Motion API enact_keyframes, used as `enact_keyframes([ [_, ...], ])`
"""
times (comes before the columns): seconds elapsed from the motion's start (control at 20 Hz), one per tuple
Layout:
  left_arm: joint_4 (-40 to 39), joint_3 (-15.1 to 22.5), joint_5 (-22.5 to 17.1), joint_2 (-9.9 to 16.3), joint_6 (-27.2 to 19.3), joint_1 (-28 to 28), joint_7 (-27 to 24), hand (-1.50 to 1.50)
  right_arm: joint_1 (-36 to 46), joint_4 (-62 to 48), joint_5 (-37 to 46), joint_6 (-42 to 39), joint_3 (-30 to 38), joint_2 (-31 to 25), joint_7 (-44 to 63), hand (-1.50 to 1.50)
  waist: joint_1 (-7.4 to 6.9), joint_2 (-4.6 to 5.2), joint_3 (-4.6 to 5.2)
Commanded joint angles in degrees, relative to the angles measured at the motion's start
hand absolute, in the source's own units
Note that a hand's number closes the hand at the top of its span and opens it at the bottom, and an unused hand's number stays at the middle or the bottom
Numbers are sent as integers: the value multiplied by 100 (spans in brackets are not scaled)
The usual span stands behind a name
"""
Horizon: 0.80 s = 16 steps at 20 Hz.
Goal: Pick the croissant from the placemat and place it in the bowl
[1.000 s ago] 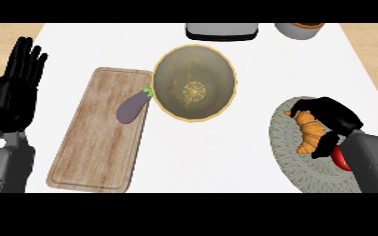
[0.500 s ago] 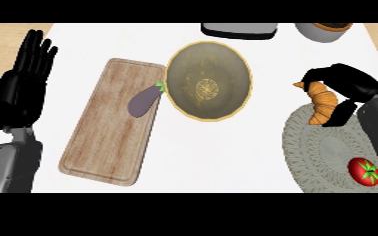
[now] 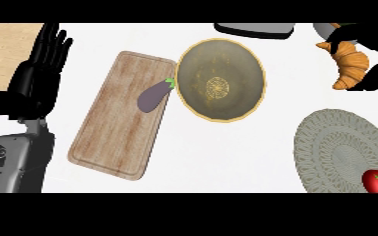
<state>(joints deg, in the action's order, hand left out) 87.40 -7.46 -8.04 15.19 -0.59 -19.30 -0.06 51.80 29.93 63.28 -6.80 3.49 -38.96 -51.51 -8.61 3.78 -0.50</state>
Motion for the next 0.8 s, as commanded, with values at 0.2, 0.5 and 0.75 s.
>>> enact_keyframes([
  [0.2, -69, 2, 22, -34, -82, -120, 109, 0, 1125, -666, -702, -718, 526, -368, -1227, 150, 33, -84, 10],
  [0.5, -185, -2, 65, -26, -66, -6, 53, 0, 1667, -962, -1244, -1348, 697, -330, -1682, 150, 137, -129, 23],
  [0.75, -308, -42, 116, 6, -85, -63, -48, 0, 2164, -1254, -1603, -2161, 641, 85, -1515, 150, 214, -167, 43],
])
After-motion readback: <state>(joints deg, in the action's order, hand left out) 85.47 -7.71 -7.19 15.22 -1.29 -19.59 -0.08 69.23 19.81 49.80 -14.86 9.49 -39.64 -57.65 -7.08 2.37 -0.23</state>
